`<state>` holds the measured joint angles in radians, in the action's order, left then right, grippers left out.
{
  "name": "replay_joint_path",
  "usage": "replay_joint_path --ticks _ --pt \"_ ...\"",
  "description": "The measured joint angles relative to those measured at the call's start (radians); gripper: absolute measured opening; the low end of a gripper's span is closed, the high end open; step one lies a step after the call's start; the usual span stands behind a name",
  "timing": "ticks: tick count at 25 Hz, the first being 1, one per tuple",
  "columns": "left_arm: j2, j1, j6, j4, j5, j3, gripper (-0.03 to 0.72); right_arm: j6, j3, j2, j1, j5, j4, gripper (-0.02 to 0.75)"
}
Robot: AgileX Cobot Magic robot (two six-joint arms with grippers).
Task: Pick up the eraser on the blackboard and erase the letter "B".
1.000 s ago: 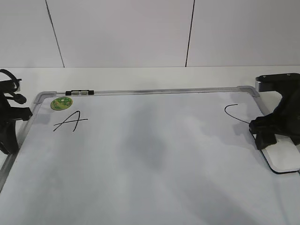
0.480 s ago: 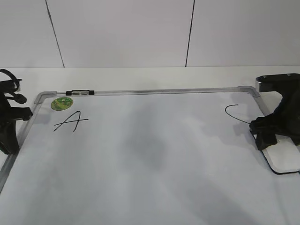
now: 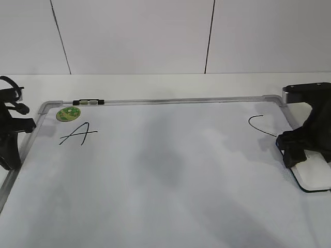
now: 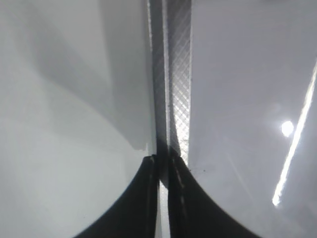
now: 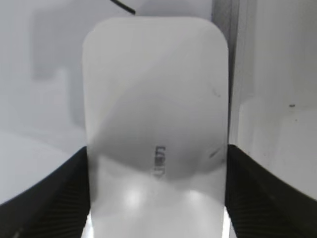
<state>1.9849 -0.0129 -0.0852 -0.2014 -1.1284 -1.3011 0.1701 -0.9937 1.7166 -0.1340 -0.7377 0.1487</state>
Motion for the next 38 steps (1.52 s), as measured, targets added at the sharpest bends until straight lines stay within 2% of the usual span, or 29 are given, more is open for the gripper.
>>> replay_joint_path --ticks 4,8,15,19,26,33,38 --pt "0.0 0.0 0.0 0.0 0.0 0.0 0.013 0.0 0.0 0.0 0.0 -0.015 0.004 0.641" --pt "0.0 0.0 0.0 0.0 0.0 0.0 0.013 0.0 -0.016 0.0 0.0 -0.052 0.004 0.647" --pt "0.0 0.0 0.0 -0.002 -0.002 0.0 0.013 0.0 -0.119 0.0 0.0 -0.202 0.004 0.645" --pt "0.0 0.0 0.0 -0.002 -0.002 0.0 0.013 0.0 -0.186 0.0 0.0 -0.306 0.004 0.622" --pt "0.0 0.0 0.0 -0.002 0.0 0.0 0.013 0.0 -0.311 0.001 0.0 -0.427 -0.019 0.533" --pt "0.0 0.0 0.0 -0.003 0.006 0.0 0.015 0.0 -0.42 0.001 0.0 -0.479 -0.019 0.52" --pt "0.0 0.0 0.0 -0.003 0.01 0.0 0.017 -0.017 -0.489 0.0 0.0 -0.484 -0.058 0.519"
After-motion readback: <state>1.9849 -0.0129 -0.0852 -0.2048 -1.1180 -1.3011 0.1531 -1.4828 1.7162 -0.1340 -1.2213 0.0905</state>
